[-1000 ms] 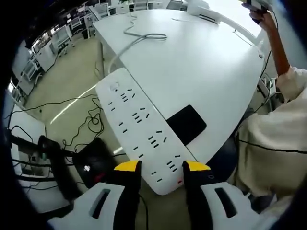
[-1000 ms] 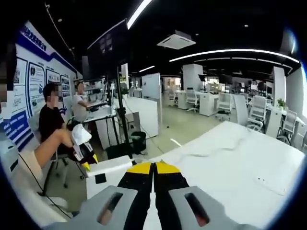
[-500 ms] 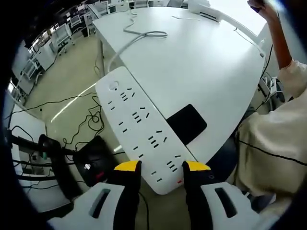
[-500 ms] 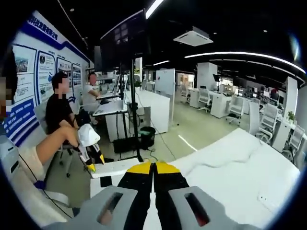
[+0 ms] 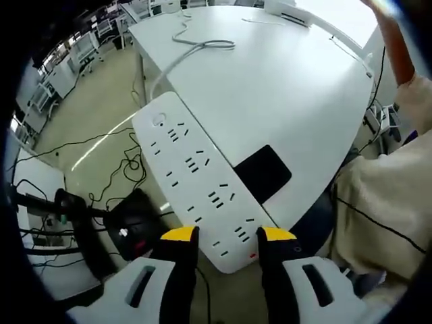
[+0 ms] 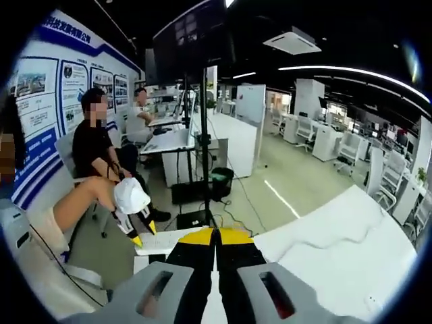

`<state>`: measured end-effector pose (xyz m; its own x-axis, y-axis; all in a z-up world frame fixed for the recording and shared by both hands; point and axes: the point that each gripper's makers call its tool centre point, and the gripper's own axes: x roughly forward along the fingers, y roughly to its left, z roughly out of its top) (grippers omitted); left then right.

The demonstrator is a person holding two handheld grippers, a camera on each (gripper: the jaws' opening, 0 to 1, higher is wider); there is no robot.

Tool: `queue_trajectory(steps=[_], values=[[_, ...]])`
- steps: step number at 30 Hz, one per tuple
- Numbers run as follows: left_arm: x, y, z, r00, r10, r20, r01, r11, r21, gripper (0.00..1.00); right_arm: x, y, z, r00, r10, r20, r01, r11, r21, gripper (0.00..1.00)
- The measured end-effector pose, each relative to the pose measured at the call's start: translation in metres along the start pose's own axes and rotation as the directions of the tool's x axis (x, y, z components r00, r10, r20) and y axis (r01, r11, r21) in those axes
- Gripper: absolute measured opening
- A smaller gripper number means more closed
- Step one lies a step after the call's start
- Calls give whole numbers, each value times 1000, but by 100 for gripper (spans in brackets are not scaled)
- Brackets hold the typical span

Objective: Pick up the power strip scattered on the table, fix it on the side mounting bracket of the table, and press the switch

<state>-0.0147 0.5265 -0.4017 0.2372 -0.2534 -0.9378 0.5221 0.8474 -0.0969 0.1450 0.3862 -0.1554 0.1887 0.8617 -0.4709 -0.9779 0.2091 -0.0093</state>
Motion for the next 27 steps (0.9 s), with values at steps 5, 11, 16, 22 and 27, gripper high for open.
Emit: queue_trajectory(steps=[5, 11, 16, 22, 27], values=[[0, 4, 1, 1000, 0, -3, 0, 1000, 2, 40, 22, 4, 3, 999, 29, -35, -30, 999, -12, 0], [0, 11, 1, 1000, 0, 2, 0, 1000, 1, 40, 48, 3, -6, 993, 43, -108, -47, 998, -36, 0], [0, 2, 0, 1000, 3, 0, -3, 1000, -2, 40, 67, 2, -12, 987, 51, -155, -60, 997, -55, 0], [0, 3, 1, 1000, 7, -16, -7, 1000, -1, 40, 97, 9, -24, 976, 78, -202, -91, 994, -55, 0], [1, 17, 2, 1000, 8, -18, -8, 1000, -1, 40, 112, 18, -27, 970, 100, -220, -114, 992, -52, 0]])
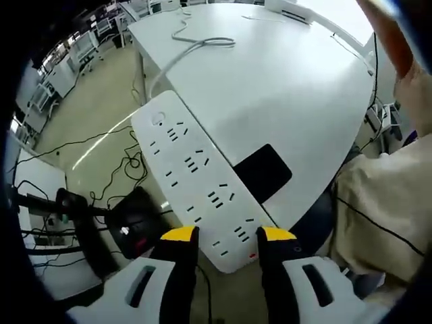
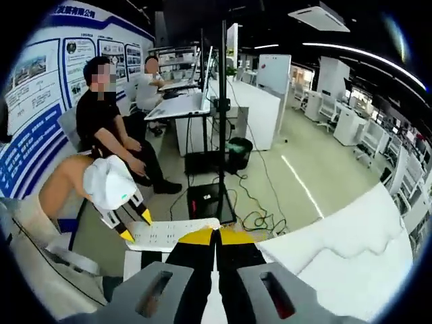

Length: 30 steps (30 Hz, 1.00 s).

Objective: Pick up the power strip scattered on the table, fix it on the side mounting bracket of the table, and press the switch

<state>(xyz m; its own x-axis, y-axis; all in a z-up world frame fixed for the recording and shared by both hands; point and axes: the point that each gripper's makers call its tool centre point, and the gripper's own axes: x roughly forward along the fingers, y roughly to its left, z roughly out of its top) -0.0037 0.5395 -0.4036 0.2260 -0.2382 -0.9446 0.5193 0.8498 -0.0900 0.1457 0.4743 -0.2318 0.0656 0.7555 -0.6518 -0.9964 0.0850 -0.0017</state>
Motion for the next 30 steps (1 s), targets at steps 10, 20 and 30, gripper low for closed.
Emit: queue_trajectory(steps=[10, 20, 30], values=[[2, 37, 3, 1000, -1, 10, 1, 1000, -6, 40, 40, 16, -2, 997, 40, -67, -44, 998, -53, 0], [3, 58, 5, 1000, 2, 7, -2, 1000, -3, 40, 78, 27, -23, 981, 62, -184, -90, 985, -150, 0], [1, 5, 0, 1000, 10, 2, -10, 1000, 6, 40, 92, 29, -32, 973, 70, -221, -98, 988, -122, 0]])
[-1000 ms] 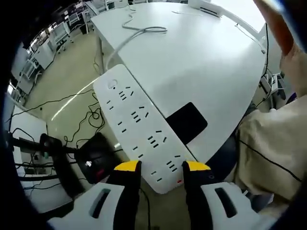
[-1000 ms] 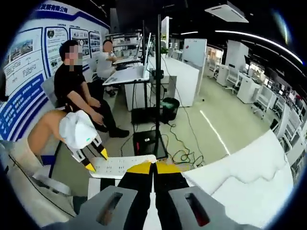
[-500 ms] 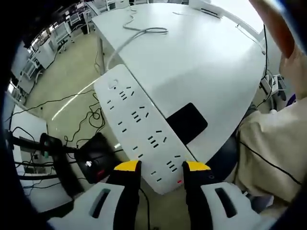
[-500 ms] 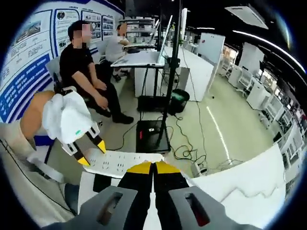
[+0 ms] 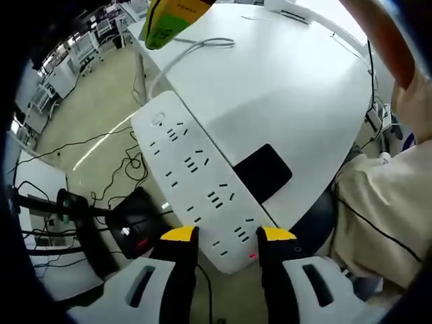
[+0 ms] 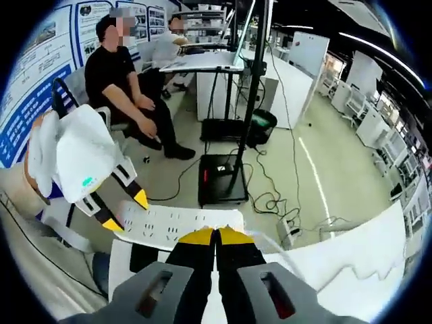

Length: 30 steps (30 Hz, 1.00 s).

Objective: Pick up the power strip scattered on the table, fix it on the side mounting bracket of the table, and press the switch

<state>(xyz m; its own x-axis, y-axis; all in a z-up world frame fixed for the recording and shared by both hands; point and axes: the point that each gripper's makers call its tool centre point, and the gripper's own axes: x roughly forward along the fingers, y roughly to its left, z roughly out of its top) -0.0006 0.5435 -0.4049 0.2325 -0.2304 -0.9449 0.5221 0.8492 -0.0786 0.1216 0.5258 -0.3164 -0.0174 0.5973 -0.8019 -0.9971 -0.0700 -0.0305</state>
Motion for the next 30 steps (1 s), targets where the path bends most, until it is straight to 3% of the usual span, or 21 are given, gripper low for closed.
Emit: queue_trajectory(steps=[6, 12, 30], values=[[-1, -17, -1, 1000, 2, -23, -1, 1000, 3, 40, 5, 7, -3, 1000, -17, -18, 17, 1000, 7, 0], [-3, -28, -5, 1000, 3, -11, -3, 1000, -1, 40, 17, 15, -11, 999, -13, -50, 13, 1000, -5, 0], [-4, -26, -5, 1000, 2, -9, -2, 1000, -10, 40, 31, 16, -7, 999, 16, -45, -16, 1000, 0, 0]])
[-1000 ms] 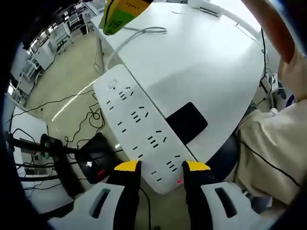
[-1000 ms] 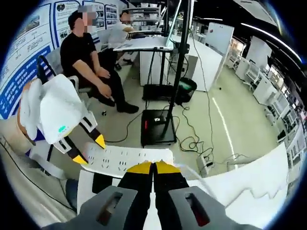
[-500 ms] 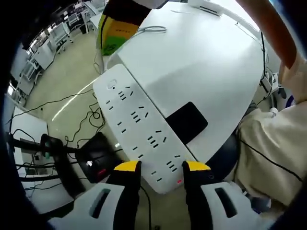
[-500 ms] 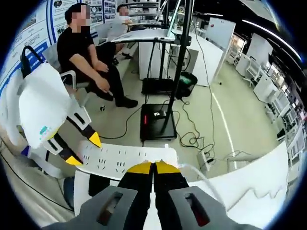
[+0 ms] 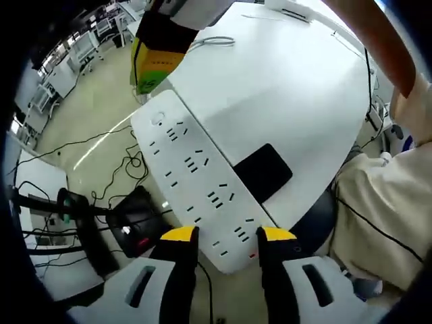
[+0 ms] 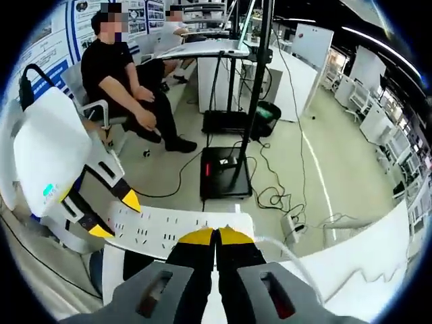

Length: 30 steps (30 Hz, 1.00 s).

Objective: Pick up the power strip scattered on the table, fix it on the side mounting bracket of the table, and press the switch

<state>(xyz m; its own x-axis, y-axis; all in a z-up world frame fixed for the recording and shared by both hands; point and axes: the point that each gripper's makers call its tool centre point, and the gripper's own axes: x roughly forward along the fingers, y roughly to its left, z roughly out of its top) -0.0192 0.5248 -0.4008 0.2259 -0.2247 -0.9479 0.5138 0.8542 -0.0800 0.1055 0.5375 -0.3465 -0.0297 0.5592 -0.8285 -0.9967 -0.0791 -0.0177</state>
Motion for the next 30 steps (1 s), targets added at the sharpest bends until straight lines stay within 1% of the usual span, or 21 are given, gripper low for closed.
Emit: queue_trajectory(steps=[2, 9, 13, 15, 19, 21, 22, 24, 26, 28, 29, 30], values=[[0, 1, 0, 1000, 0, 0, 0, 1000, -2, 40, 1, 0, 1, 1000, 2, 4, -2, 1000, 3, 0], [1, 3, 1, 1000, -2, -5, 2, 1000, -3, 40, 11, -4, -5, 999, 8, -37, -8, 1000, -2, 0], [2, 3, 2, 1000, -1, -6, 1, 1000, -4, 40, 12, -1, -9, 999, 14, -51, -14, 1000, -5, 0], [2, 3, 2, 1000, -1, -4, 1, 1000, -5, 40, 11, -1, -13, 997, 8, -76, -10, 1000, -20, 0], [2, 5, 3, 1000, -1, -3, 1, 1000, -5, 40, 17, -5, -18, 994, 15, -106, -17, 1000, -19, 0], [2, 5, 3, 1000, 1, -6, -1, 1000, -6, 40, 22, -7, -18, 993, 12, -119, -16, 999, -29, 0], [2, 5, 3, 1000, 1, -6, -1, 1000, -6, 40, 27, -12, -17, 992, 12, -128, -17, 999, -33, 0], [2, 5, 3, 1000, 2, -6, -2, 1000, -7, 40, 30, -10, -18, 991, 14, -133, -19, 999, -38, 0], [2, 4, 3, 1000, 2, -5, -2, 1000, -7, 40, 32, -10, -18, 990, 7, -143, -14, 999, -46, 0], [2, 4, 3, 1000, 2, -5, -2, 1000, -6, 40, 36, -17, -21, 986, -17, -168, 6, 998, -68, 0], [2, 3, 3, 1000, 2, -5, -2, 1000, -6, 40, 37, -17, -21, 985, -16, -170, 5, 998, -70, 0], [2, 3, 3, 1000, 3, -6, -3, 1000, -6, 40, 38, -18, -25, 985, -11, -173, 0, 998, -64, 0]])
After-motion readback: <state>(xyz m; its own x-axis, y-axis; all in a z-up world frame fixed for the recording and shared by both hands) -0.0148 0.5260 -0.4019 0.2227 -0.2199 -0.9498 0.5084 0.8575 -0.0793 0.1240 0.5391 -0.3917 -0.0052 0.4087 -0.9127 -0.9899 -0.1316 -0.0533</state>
